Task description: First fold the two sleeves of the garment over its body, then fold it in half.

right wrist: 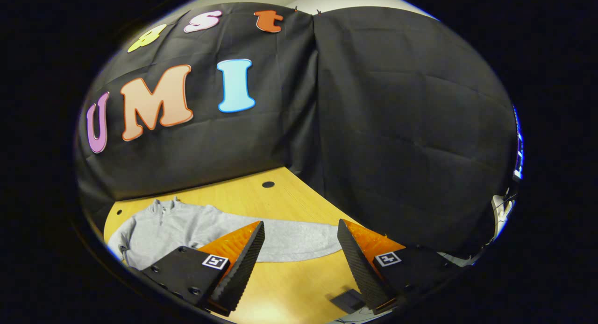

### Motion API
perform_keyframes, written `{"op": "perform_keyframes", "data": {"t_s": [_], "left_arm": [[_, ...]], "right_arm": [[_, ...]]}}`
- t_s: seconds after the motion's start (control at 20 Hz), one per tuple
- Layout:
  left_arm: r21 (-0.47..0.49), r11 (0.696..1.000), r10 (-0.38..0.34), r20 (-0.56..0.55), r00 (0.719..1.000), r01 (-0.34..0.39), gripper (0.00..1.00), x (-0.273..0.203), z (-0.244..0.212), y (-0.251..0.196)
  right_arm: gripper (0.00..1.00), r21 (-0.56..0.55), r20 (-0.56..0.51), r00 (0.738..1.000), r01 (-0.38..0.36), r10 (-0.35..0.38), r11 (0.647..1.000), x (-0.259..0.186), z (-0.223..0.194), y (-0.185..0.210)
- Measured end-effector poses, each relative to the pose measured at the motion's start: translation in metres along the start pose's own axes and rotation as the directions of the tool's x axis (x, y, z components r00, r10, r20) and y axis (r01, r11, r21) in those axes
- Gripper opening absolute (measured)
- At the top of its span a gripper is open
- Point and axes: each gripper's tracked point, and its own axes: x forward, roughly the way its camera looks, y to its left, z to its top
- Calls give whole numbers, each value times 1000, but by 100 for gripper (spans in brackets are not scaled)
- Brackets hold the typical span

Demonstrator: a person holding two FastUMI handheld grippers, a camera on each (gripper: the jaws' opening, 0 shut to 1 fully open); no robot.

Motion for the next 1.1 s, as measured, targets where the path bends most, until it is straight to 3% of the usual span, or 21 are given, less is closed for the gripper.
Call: {"op": "perform_keyframes", "data": {"t_s": [0.15,0.2,0.25,0.4,0.45,0.55,0.7,0.8,1.05,1.1], "left_arm": [[7,999,38,-10,999,-38,95,-1,-1,-1],[15,999,47,-7,999,-47,95,-2,0,-2],[23,998,57,-5,998,-57,95,-2,1,-2],[30,997,76,-7,997,-76,94,-2,1,-4],[26,997,75,-12,997,-75,94,-2,-1,-5],[19,996,84,-27,996,-84,95,-1,-8,-10],[28,996,92,-45,995,-90,95,-1,-15,-17],[61,993,100,-43,994,-97,95,-1,-14,-18],[58,993,102,-35,994,-100,95,-2,-13,-22],[61,994,96,-35,995,-93,95,-3,-14,-26]], "right_arm": [[98,21,-72,997,23,-22,1000,41,-31,-28],[94,35,-103,994,30,-27,999,51,-41,-35],[98,50,-127,992,34,-27,998,61,-51,-41],[94,53,-179,983,52,-42,997,90,-75,-60],[98,47,-198,979,57,-46,997,100,-82,-65],[94,49,-236,971,59,-46,997,122,-96,-71],[98,37,-279,959,53,-40,998,148,-113,-76],[94,4,-316,948,40,-37,999,157,-125,-75],[98,-40,-376,926,24,-37,999,163,-144,-74],[94,-59,-386,922,16,-38,998,164,-150,-75]]}}
